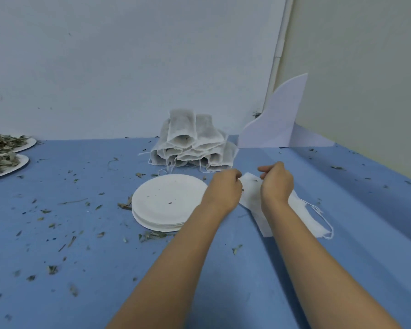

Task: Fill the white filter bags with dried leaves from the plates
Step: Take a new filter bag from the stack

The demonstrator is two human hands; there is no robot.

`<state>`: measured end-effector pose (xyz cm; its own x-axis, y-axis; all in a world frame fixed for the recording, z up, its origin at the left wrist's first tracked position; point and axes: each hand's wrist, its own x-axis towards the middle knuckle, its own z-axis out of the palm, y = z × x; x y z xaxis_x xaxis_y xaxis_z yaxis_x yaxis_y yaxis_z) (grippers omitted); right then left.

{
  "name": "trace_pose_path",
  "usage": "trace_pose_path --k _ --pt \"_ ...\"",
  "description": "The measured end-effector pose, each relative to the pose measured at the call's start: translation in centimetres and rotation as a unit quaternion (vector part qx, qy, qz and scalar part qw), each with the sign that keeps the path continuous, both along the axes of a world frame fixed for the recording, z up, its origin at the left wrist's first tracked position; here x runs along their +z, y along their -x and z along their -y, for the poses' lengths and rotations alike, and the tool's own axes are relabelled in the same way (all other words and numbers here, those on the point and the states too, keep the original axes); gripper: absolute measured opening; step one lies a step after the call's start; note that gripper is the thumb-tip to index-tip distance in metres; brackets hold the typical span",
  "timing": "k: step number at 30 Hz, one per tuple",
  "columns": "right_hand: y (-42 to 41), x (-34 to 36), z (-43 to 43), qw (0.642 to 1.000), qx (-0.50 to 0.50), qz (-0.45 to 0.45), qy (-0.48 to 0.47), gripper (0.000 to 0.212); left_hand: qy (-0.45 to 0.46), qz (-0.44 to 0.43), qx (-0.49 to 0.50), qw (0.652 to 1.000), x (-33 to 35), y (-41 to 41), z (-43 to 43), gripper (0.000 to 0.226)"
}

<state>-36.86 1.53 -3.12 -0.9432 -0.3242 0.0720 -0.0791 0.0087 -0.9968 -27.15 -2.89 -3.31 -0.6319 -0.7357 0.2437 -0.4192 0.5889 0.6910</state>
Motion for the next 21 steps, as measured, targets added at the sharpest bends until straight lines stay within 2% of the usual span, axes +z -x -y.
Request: trace_pose_path --k 4,7,13,18,21 --pt "0.6 -0.8 -0.9 0.999 0.005 0.030 -0.015 0.042 -0.020 0.045 0.011 0.999 -0.7 1.3 -0.9 0.034" --pt "0.3 -1.0 -1.1 0.999 0.010 0.028 -0.017 0.042 0.005 0.050 0.030 0.998 -0.9 1.8 -1.6 0.033" --pt "-0.1 -1.1 -1.3 1.000 0.016 0.017 -0.005 0.042 -0.004 0.062 0.050 0.997 -1.1 2.2 -1.6 0.038" --pt "-0.3 -1.2 -1.2 0.999 0.024 -0.017 -0.018 0.042 -0.007 0.104 0.107 0.989 -1.1 2.0 -1.8 0.040" --pt "-0.7 -1.2 -1.1 0.999 0.024 -0.019 -0.019 0.042 0.011 0.081 0.127 0.988 -1.0 1.9 -1.9 0.035"
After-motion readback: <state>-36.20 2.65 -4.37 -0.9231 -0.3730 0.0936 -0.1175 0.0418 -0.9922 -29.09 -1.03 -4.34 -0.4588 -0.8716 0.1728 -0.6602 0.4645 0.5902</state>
